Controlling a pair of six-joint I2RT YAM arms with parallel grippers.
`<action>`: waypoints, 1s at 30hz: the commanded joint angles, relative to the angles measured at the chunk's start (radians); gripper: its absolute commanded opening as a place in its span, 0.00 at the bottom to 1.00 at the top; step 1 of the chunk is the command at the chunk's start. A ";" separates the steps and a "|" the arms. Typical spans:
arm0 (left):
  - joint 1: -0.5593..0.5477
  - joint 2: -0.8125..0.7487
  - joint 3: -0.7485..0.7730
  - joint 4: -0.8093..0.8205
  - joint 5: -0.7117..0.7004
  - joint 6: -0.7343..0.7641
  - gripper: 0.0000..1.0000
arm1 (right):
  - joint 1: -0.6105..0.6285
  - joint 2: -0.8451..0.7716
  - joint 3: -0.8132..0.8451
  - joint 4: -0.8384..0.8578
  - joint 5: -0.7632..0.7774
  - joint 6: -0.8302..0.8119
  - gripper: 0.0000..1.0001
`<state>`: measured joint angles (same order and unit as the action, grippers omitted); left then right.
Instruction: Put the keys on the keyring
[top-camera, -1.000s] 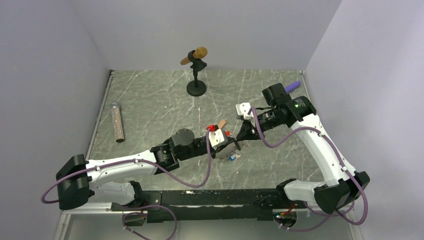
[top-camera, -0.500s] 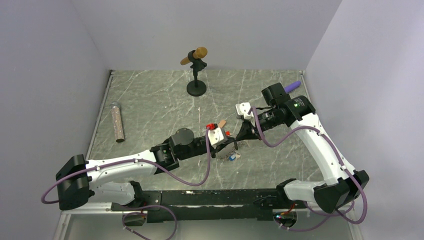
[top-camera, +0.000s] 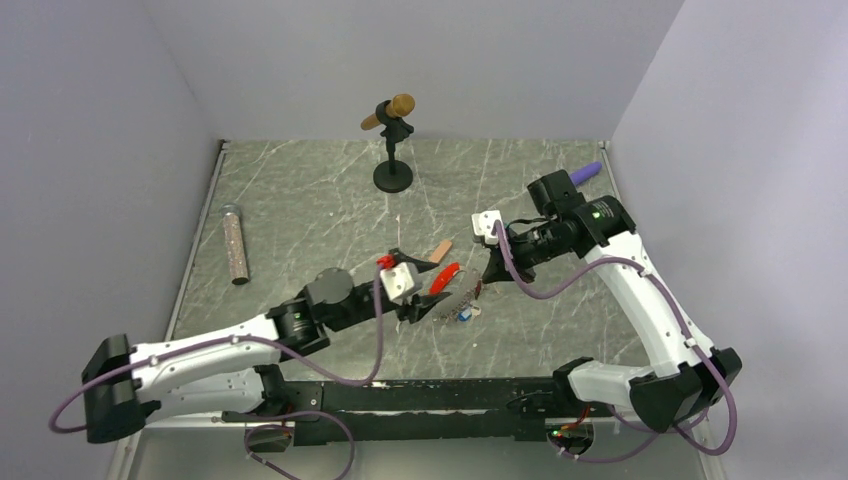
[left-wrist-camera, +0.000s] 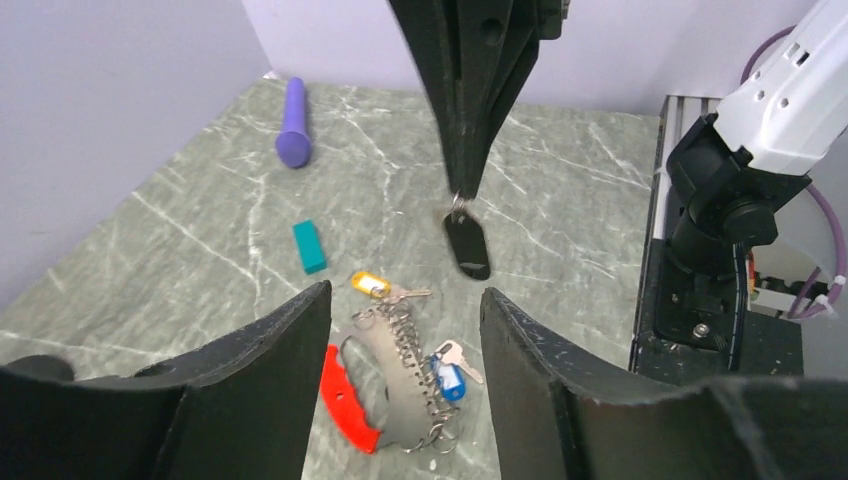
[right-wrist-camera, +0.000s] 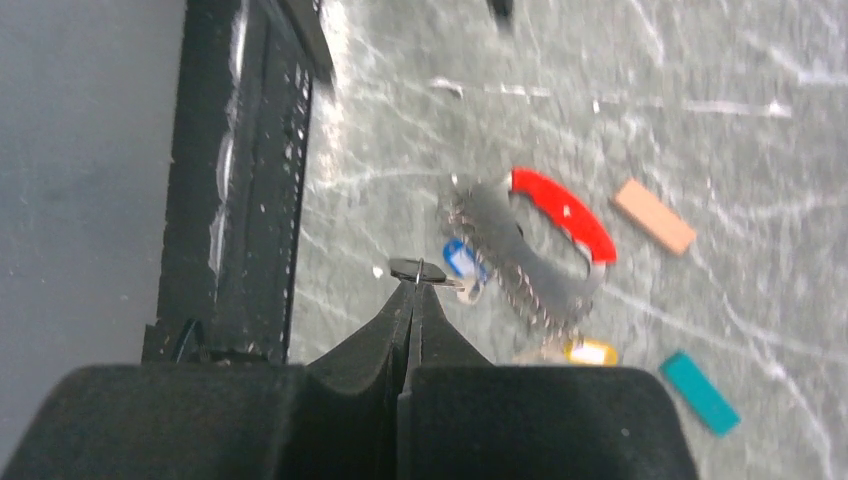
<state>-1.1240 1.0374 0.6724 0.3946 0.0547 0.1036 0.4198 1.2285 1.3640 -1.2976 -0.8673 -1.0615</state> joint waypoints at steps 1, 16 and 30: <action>0.012 -0.176 -0.072 -0.093 -0.052 0.064 0.63 | -0.077 -0.052 -0.034 -0.086 0.163 -0.022 0.00; 0.024 -0.591 -0.240 -0.405 -0.247 0.153 0.78 | -0.628 -0.088 -0.362 -0.061 0.618 -0.299 0.00; 0.024 -0.590 -0.226 -0.416 -0.221 0.151 0.76 | -0.473 0.367 -0.361 0.423 0.508 -0.036 0.00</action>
<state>-1.1027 0.4698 0.4267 -0.0368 -0.1555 0.2470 -0.1177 1.5608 0.9527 -1.0355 -0.3187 -1.2076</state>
